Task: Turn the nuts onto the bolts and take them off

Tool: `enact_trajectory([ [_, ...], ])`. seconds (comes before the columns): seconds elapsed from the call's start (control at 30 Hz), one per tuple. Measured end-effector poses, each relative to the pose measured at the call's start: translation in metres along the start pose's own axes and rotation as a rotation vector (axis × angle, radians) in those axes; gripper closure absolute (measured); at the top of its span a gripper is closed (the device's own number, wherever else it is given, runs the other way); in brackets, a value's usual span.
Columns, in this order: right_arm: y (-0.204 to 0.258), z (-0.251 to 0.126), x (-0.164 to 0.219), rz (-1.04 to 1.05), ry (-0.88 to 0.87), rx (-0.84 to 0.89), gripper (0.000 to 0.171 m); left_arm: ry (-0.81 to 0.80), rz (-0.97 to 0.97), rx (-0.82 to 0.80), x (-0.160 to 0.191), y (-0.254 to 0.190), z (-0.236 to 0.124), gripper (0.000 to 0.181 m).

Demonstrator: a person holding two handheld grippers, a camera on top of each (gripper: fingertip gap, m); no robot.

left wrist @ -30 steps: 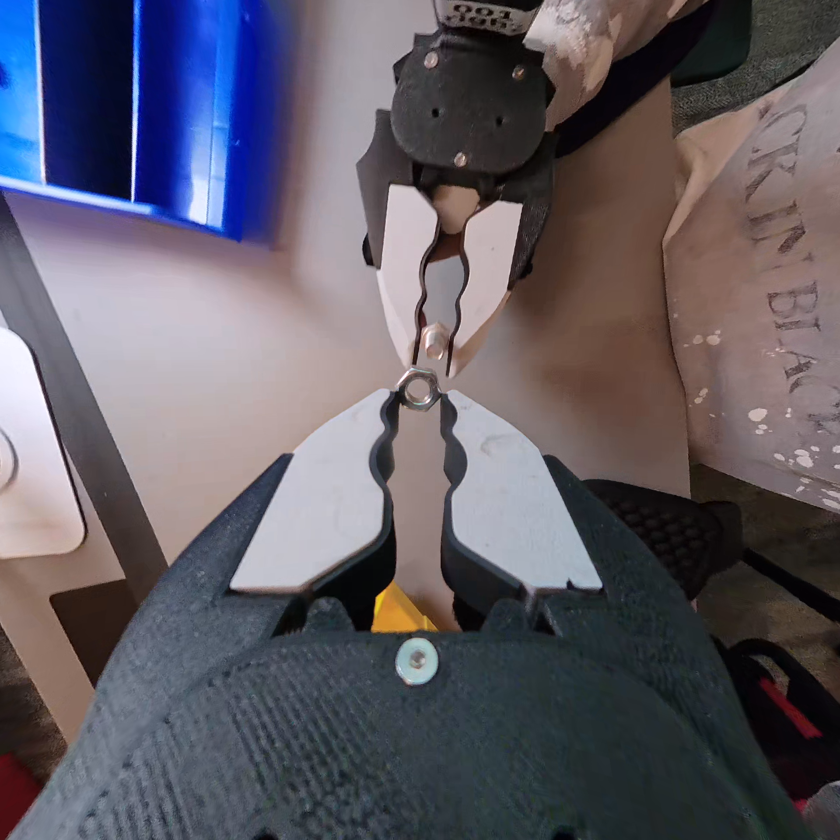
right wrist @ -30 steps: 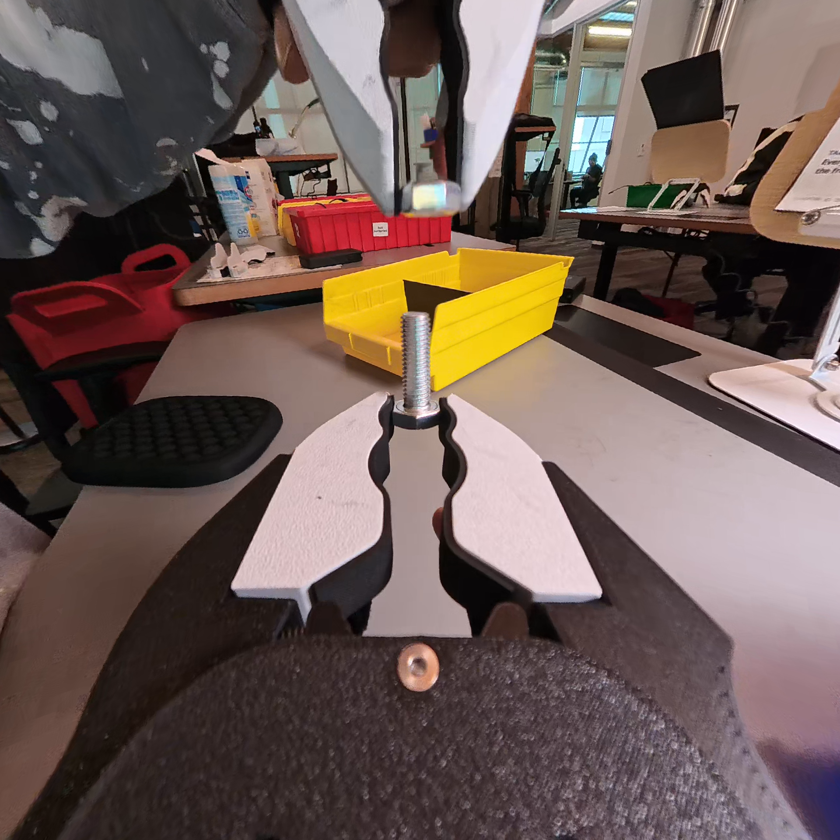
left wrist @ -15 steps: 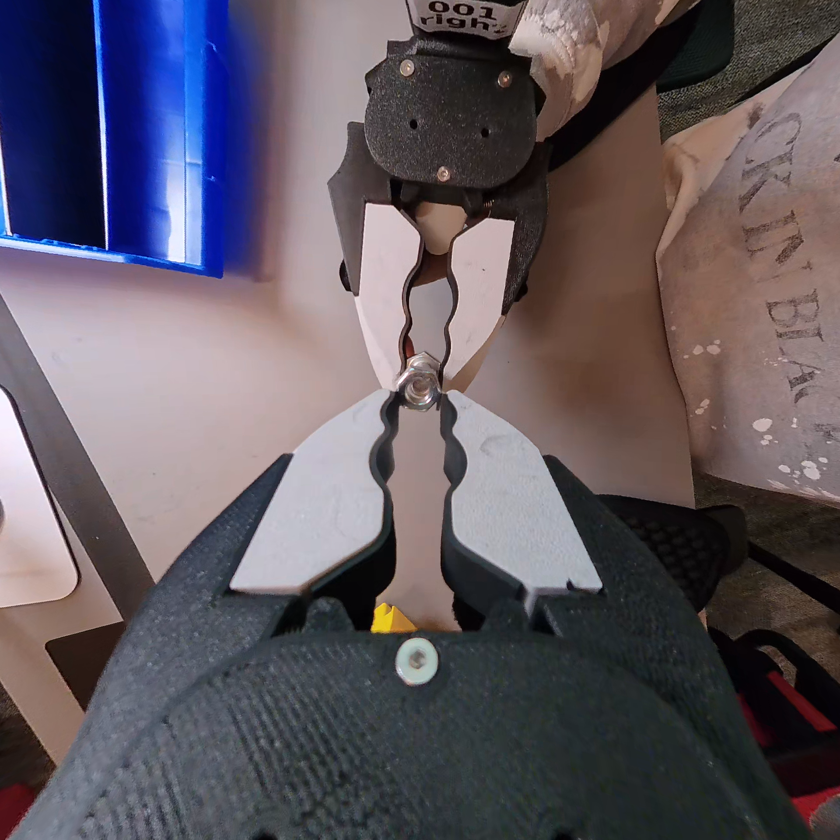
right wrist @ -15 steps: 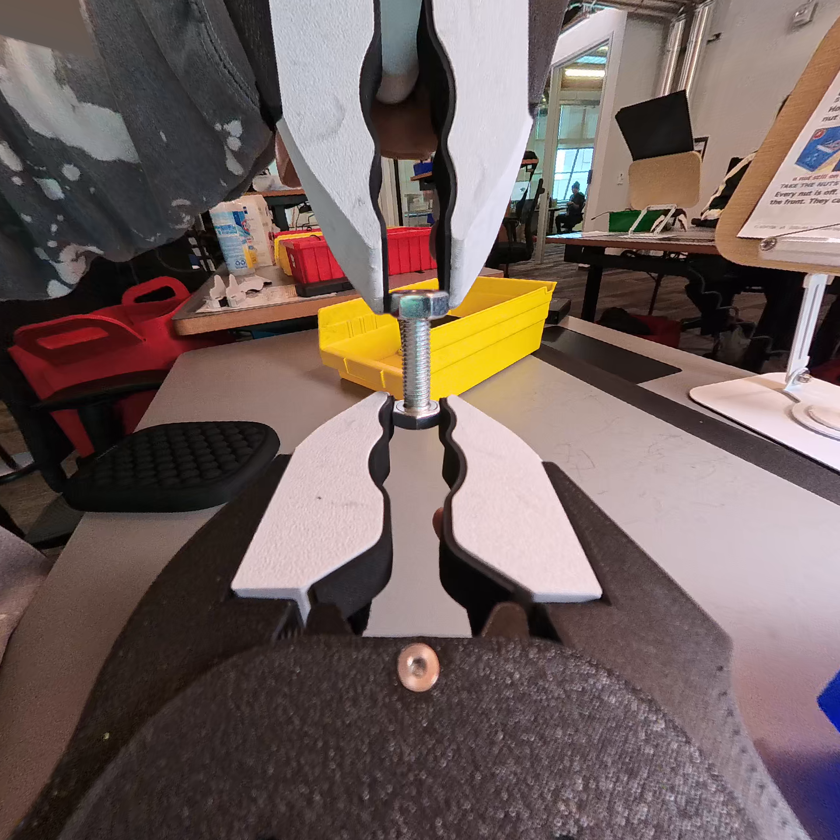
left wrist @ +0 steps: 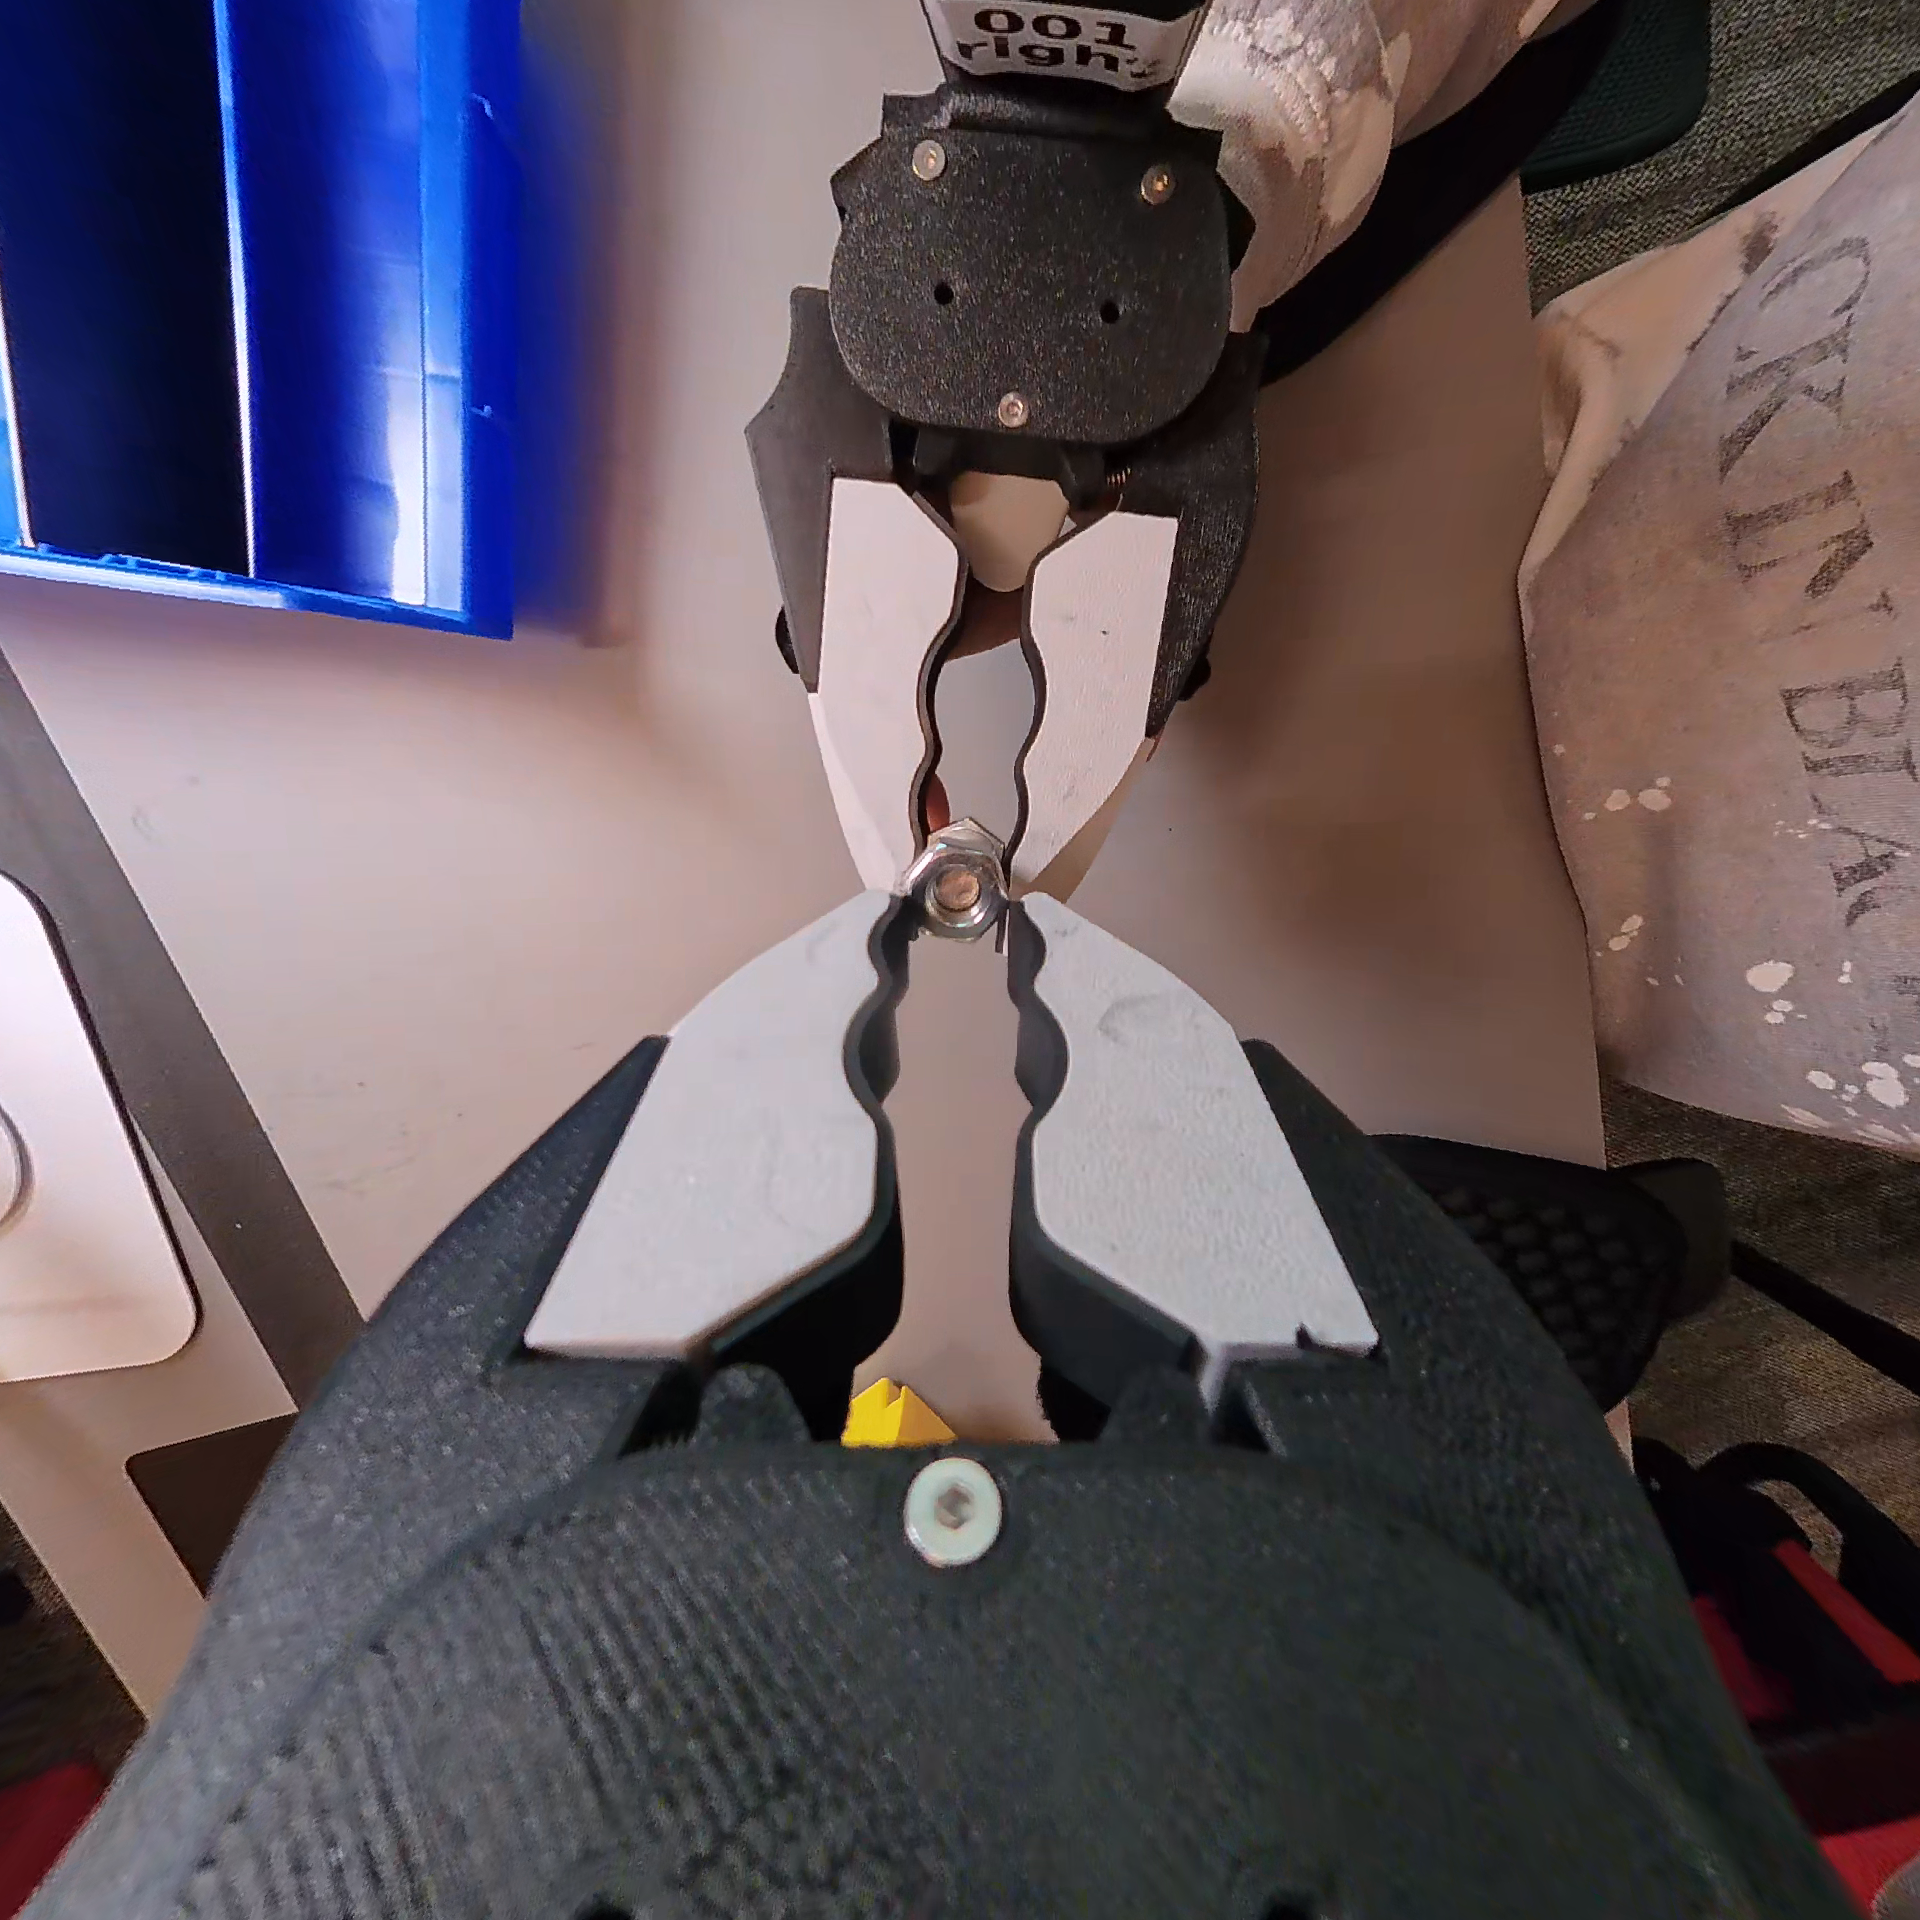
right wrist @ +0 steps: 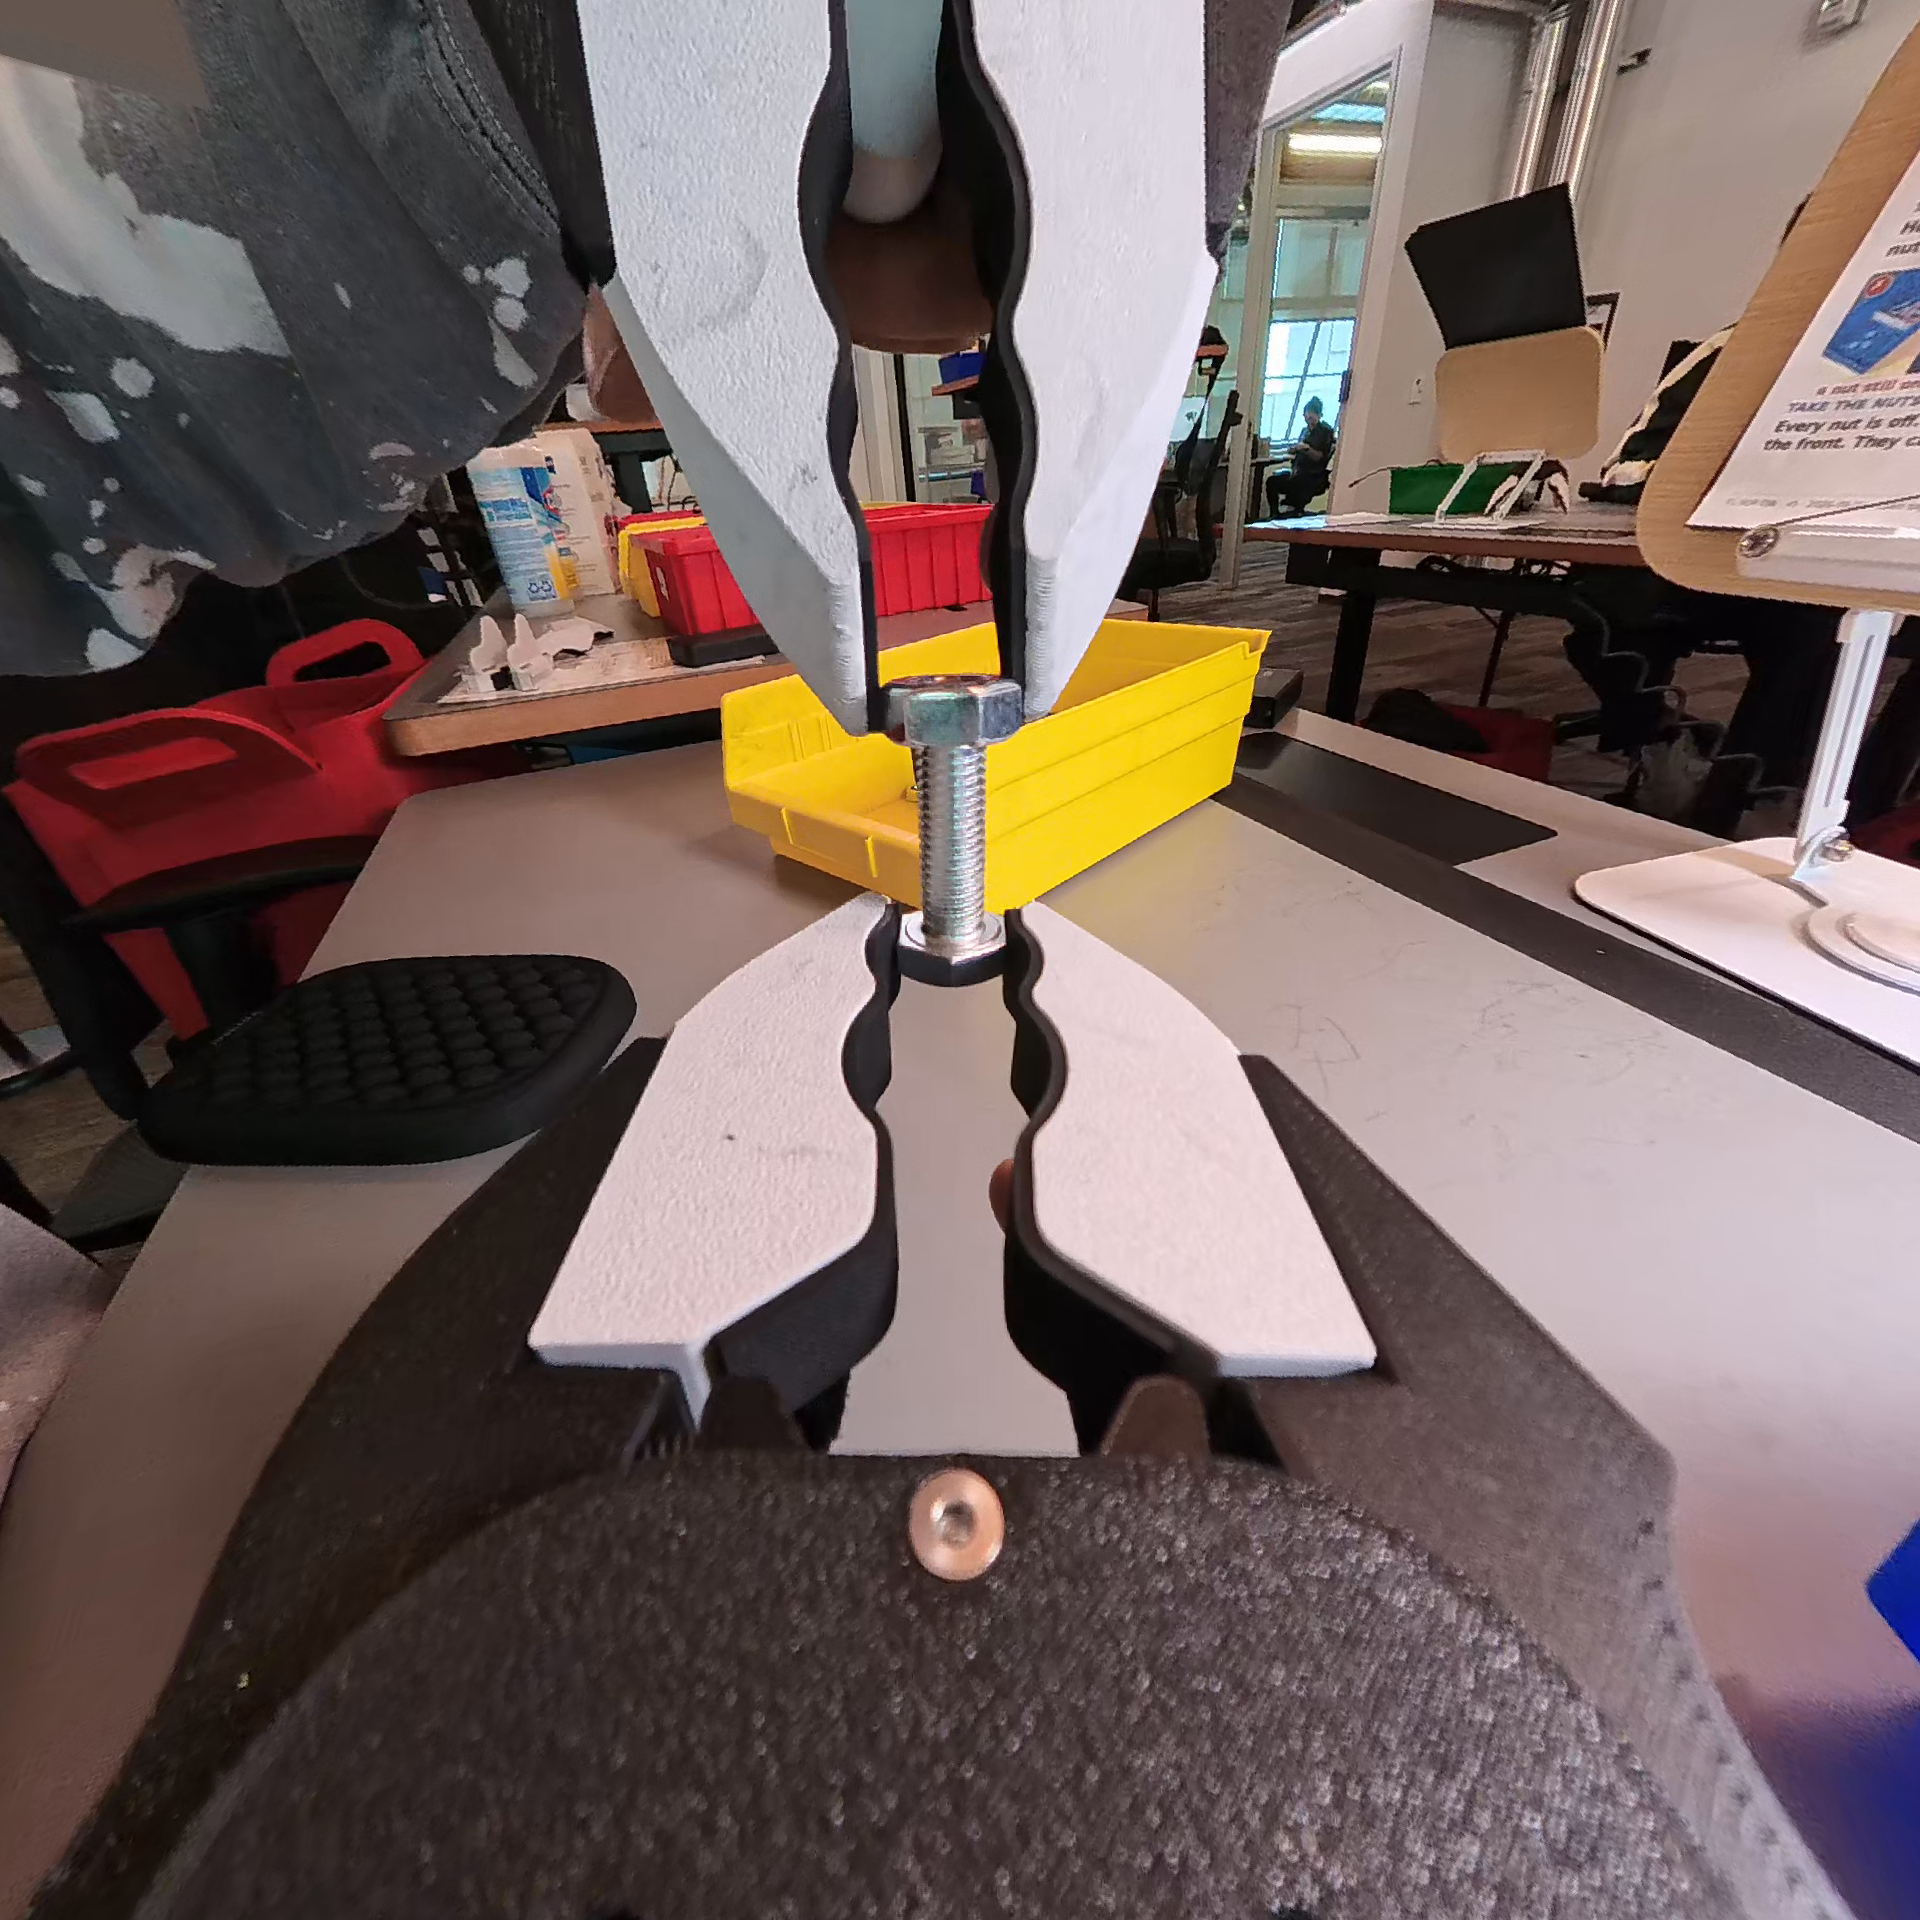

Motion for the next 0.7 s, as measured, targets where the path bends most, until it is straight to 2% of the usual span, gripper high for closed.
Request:
enact_trajectory([
  [0.17, 0.001, 0.000, 0.000, -0.004, 0.002, -0.002, 0.153, -0.014, -0.010, -0.004, 0.003, 0.000, 0.000, 0.157],
  [0.33, 0.001, 0.001, 0.001, -0.003, 0.001, -0.006, 0.153, -0.106, -0.015, -0.012, 0.009, -0.004, -0.003, 0.152],
  [0.47, 0.000, -0.002, -0.002, -0.001, -0.027, 0.000, 0.153, -0.313, -0.033, -0.064, 0.020, -0.009, -0.007, 0.152],
  [0.7, -0.012, -0.008, -0.031, -0.005, -0.093, 0.044, 0.153, -0.882, -0.146, -0.289, 0.046, -0.016, -0.020, 0.154],
])
Point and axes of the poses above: each gripper's, where its closed fingertips meet, z out along the fingers, x out of its underside, y = z × x across the jaws, the point moved 9 cm from there along -z, back along the fingers, and after that the axes turned 10 degrees about y, right-handed, at the moved point
